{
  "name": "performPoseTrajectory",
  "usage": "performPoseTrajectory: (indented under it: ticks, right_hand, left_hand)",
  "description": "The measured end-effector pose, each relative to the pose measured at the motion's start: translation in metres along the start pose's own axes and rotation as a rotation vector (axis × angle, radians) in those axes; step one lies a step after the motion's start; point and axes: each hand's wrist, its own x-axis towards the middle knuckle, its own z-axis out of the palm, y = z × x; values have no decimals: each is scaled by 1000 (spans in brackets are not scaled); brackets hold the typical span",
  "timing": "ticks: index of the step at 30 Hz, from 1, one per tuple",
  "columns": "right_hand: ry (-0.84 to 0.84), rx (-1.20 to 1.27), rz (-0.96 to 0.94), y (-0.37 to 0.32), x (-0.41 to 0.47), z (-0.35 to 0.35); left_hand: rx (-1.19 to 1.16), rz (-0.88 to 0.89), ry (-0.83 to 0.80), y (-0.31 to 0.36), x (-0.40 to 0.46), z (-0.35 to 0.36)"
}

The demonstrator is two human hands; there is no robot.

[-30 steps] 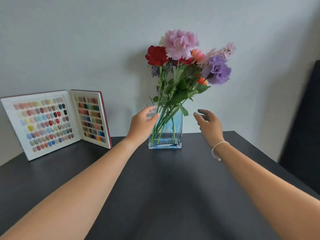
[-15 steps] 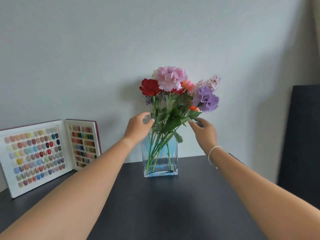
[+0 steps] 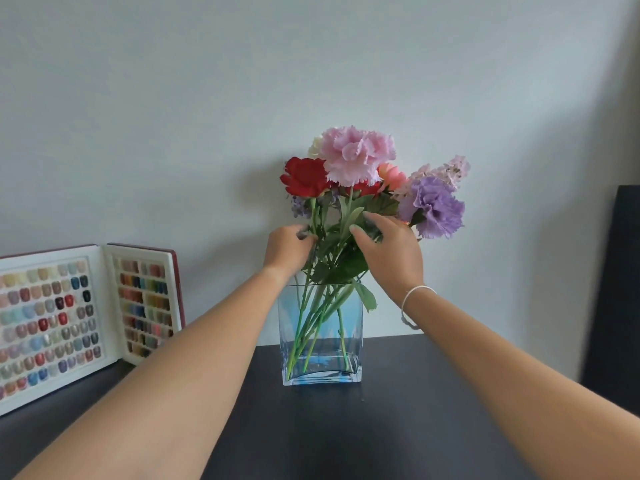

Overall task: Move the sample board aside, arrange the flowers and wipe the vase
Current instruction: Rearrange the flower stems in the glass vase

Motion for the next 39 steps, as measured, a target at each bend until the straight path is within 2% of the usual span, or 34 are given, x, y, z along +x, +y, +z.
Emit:
performPoseTrajectory:
  ticks: [6,13,17,23,29,36,39]
  right_hand:
    - [-58,-54,74,-14,21,18]
    - [-38,-11,143,-27,36,28]
    - [-98,44,96,-44,43,33]
    - [-212,112,33,-62,55,47]
    - [-242,83,7,-66,61,60]
    - [-243,48,-54,-80,80,66]
    - [-345,21,-47,-82,77,78]
  left_hand:
    - [-83,-66,12,-8,2,8]
    - [-142,-116,217,-24,3,-20]
    - [-385,-195,235,-40,-1,-48]
    - [-562,-236,274,-45,-7,-56]
    - [-509,-186,218,-57,-25,-51]
    - [-522,-178,250,-63,-34,-50]
    - [-571,-204,264,-65,-37,-48]
